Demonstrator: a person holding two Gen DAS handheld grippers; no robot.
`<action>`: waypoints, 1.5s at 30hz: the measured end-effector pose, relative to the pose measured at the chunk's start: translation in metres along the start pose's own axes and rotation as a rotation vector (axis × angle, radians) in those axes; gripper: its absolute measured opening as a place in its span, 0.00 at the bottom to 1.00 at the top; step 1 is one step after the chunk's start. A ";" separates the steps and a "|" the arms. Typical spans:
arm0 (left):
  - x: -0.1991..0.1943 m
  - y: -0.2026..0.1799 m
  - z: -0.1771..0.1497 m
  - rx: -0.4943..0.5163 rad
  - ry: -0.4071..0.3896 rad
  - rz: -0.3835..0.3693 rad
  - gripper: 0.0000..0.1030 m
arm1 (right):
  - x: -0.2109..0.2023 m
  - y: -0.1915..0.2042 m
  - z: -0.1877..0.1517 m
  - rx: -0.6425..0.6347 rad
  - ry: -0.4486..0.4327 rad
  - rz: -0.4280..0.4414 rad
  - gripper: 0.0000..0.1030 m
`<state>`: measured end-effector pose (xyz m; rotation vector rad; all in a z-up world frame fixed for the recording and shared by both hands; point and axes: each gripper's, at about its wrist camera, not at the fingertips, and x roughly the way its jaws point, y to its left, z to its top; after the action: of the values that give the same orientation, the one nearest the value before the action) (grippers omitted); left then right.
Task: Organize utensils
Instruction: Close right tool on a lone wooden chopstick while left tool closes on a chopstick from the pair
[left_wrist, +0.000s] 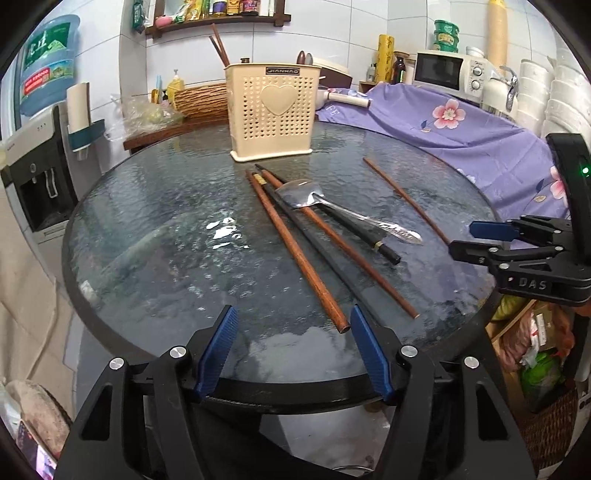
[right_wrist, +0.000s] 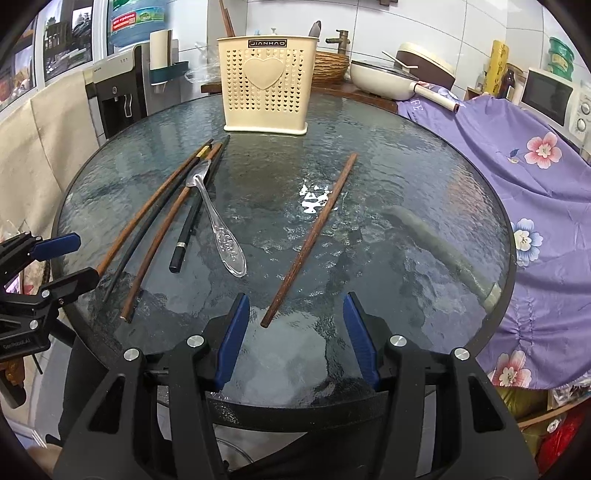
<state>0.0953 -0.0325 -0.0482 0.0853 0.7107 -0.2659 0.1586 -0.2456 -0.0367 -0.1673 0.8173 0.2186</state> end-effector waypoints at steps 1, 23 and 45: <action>0.000 0.001 0.000 0.001 0.001 0.013 0.59 | 0.000 0.000 -0.001 0.001 0.001 0.001 0.52; 0.006 -0.017 0.012 0.012 0.090 0.037 0.47 | 0.011 0.000 0.014 0.054 0.173 0.011 0.48; 0.004 0.003 0.012 -0.007 0.079 0.075 0.24 | 0.004 -0.007 0.004 0.070 0.125 0.029 0.08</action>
<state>0.1065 -0.0322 -0.0415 0.1164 0.7848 -0.1890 0.1658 -0.2505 -0.0369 -0.1036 0.9511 0.2083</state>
